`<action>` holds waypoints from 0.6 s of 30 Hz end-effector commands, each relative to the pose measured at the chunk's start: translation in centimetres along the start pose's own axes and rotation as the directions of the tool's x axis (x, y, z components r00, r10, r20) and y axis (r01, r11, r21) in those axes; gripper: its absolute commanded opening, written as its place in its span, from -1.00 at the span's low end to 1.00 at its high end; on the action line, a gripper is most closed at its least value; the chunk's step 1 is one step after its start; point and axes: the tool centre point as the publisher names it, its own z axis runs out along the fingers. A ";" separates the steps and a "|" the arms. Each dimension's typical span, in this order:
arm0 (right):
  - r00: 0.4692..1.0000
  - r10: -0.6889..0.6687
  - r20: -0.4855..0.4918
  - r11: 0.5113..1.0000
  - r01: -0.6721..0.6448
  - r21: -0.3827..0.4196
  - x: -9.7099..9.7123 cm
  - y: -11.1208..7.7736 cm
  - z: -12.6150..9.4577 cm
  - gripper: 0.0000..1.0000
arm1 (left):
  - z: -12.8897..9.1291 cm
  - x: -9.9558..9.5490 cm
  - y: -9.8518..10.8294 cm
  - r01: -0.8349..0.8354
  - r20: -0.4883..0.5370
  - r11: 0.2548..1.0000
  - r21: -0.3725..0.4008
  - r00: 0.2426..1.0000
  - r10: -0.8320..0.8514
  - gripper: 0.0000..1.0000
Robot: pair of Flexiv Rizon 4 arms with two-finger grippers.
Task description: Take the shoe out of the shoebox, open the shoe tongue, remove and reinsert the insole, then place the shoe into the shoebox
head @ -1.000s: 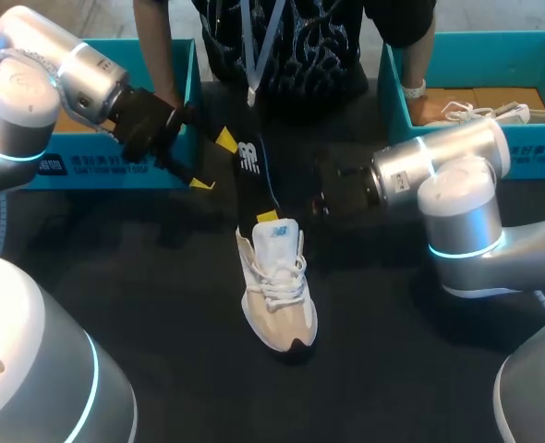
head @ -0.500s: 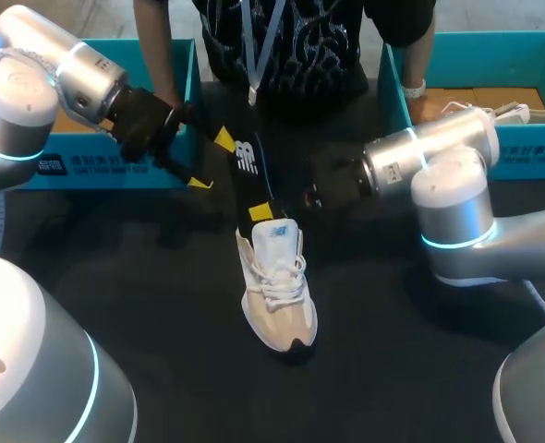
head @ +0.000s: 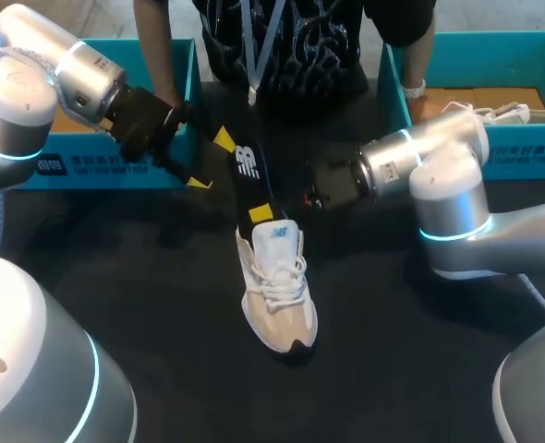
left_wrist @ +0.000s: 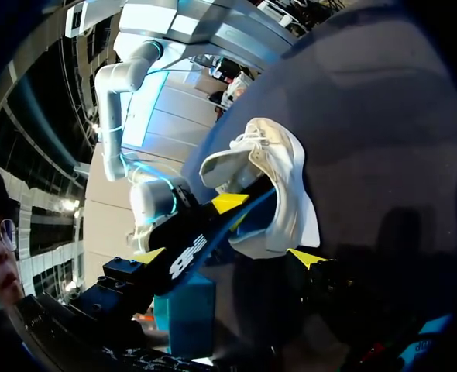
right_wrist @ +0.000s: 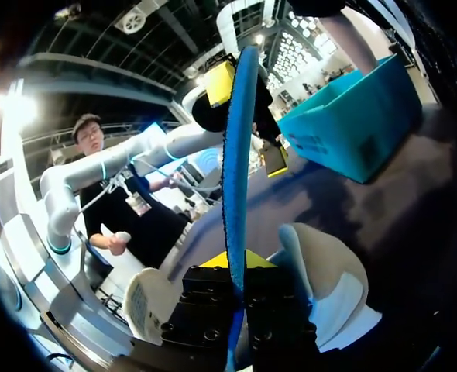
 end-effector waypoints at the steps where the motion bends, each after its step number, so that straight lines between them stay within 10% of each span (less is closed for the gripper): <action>1: 1.000 0.010 0.000 1.000 -0.010 -0.011 0.1 -1.1 0.5 -1.00 | 0.1 0.0 0.1 0.000 -0.001 1.000 0.002 1.000 0.000 1.00; 18: 0.999 0.043 0.017 0.999 -0.043 0.003 0.9 -2.1 0.9 -0.80 | 0.3 0.1 0.1 0.002 0.002 1.000 0.007 1.000 -0.002 1.00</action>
